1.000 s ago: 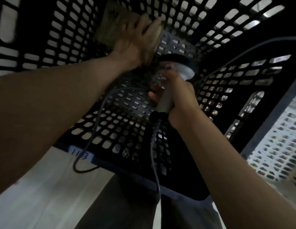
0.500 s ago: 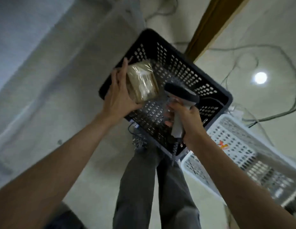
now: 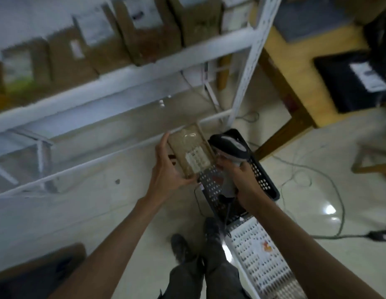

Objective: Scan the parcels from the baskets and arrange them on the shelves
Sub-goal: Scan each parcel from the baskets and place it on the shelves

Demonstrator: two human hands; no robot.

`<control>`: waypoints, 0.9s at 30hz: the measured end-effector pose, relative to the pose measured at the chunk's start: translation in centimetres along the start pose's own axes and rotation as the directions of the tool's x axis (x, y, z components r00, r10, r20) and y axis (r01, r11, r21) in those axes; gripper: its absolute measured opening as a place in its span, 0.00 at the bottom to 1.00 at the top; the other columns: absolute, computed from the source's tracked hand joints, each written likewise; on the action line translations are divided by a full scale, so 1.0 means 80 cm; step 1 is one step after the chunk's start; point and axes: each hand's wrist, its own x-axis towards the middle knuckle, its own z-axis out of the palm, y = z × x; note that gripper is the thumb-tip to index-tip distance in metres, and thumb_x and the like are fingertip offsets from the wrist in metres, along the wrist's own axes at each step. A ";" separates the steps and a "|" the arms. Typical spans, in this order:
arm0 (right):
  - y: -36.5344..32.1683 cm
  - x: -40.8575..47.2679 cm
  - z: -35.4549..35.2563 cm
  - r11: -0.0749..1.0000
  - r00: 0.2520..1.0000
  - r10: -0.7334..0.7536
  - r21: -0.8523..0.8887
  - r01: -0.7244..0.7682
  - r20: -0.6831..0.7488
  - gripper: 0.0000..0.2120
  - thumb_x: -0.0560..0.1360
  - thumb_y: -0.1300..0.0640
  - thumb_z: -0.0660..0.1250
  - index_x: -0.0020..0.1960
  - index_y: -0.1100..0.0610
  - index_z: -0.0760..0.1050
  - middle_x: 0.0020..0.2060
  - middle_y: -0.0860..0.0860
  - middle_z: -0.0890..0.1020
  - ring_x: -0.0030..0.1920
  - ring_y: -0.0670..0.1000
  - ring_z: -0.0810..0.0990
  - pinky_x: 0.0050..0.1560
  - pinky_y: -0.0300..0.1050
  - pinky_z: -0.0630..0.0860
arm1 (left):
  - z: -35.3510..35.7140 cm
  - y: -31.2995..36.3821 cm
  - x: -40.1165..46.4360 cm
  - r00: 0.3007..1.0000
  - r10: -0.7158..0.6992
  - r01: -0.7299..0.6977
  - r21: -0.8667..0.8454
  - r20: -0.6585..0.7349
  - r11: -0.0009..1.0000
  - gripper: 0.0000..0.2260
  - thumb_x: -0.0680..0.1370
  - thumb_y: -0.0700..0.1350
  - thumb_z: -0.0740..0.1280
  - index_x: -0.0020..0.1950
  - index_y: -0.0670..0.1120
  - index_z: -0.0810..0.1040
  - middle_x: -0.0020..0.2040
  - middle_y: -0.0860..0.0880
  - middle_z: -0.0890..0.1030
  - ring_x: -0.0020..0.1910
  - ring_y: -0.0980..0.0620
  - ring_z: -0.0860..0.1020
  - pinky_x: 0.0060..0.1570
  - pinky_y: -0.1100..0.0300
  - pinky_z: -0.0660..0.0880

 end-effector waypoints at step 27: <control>-0.130 -0.228 0.219 0.568 0.522 -0.588 -0.144 0.810 0.618 0.23 0.75 0.64 0.75 0.65 0.50 0.73 0.51 0.29 0.82 0.54 0.28 0.78 0.48 0.24 0.74 | -0.299 0.138 -0.146 0.855 -0.480 0.241 -0.669 -0.198 0.704 0.34 0.68 0.69 0.70 0.65 0.48 0.68 0.55 0.47 0.79 0.51 0.52 0.82 0.49 0.54 0.81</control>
